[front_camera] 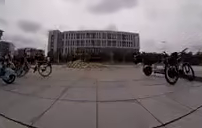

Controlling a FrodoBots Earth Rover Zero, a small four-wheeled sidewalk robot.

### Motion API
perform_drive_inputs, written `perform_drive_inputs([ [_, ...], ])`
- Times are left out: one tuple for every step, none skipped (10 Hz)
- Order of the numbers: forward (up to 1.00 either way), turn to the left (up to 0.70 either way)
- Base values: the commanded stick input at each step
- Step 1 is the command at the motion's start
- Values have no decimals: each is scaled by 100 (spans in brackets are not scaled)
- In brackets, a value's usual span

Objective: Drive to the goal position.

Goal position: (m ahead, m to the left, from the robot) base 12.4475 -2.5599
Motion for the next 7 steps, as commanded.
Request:
perform_drive_inputs([
  [60,-14],
  [60,-14],
  [60,-14],
  [60,-14],
  [60,-14],
  [60,-7],
  [60,1],
])
